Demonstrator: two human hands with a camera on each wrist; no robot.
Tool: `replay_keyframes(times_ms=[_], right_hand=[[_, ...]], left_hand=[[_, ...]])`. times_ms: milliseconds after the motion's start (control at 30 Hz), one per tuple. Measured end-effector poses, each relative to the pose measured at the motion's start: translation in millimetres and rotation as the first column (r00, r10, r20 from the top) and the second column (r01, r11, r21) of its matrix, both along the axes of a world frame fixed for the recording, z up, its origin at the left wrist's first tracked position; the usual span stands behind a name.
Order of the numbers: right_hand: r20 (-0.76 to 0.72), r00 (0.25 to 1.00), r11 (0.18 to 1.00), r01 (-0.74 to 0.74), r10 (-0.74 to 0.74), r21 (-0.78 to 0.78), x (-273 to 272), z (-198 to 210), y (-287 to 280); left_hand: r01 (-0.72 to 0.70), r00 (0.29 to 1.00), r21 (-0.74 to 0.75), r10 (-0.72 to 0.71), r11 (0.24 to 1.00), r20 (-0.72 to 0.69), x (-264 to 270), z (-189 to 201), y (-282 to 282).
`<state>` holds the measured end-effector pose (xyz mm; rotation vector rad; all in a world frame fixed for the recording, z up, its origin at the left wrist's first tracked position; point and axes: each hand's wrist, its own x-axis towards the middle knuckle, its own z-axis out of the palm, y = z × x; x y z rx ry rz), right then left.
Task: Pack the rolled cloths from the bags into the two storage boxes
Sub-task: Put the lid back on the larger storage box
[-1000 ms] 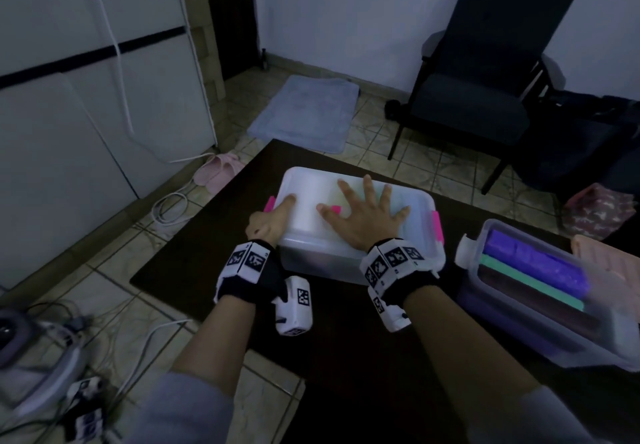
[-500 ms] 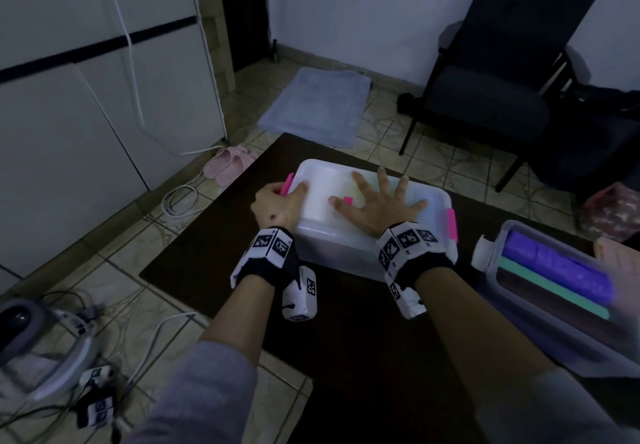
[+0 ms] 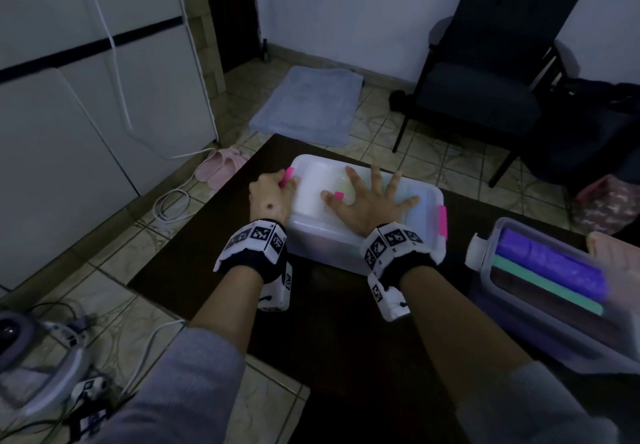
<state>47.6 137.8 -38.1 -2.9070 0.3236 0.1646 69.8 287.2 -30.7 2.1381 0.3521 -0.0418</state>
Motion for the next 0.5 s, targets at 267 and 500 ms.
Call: replay_keyframes(times_ms=[267,500], right_hand=[[0.116,0.992,0.878,-0.005,-0.058,0.478,-5,11,-20],[0.248,0.916,0.612,-0.003,-0.315,0.791,-44,18,-103]], left_hand=[[0.103,0.993,0.315,-0.114,0.943,0.019,6,-2,-4],[0.202,0.941,0.559,-0.318,0.804,0.117,-10,20,-58]])
